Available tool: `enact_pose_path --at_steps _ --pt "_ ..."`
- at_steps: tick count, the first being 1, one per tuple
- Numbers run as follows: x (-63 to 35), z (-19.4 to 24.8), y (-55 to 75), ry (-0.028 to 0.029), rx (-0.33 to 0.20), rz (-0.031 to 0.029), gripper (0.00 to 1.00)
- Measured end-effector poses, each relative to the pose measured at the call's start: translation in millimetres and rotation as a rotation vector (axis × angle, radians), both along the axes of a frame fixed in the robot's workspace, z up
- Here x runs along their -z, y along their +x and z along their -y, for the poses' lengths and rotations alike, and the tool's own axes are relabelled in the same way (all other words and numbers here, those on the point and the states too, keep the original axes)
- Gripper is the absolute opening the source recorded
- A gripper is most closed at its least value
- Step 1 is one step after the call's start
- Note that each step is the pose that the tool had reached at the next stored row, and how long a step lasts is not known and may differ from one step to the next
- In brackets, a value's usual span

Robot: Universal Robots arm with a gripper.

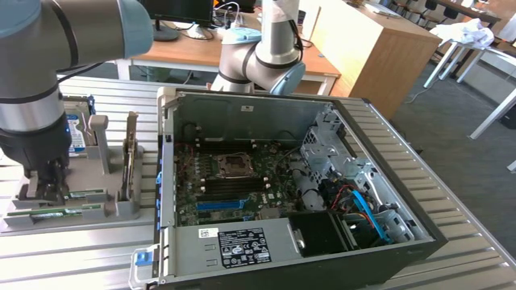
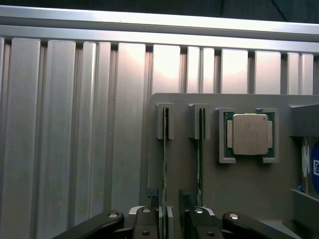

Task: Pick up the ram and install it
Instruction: 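Pick up the ram and move it above insertion slot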

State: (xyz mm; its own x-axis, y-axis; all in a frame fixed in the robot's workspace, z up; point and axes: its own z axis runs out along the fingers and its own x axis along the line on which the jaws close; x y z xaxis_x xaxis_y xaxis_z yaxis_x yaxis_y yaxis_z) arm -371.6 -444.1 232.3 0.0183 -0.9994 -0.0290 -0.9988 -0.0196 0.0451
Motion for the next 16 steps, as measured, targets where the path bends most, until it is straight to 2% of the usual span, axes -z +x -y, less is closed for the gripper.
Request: enact_pose_path --at_steps 16 --pt "11.8 0.0 -0.2 0.0000 0.000 0.0000 0.30"
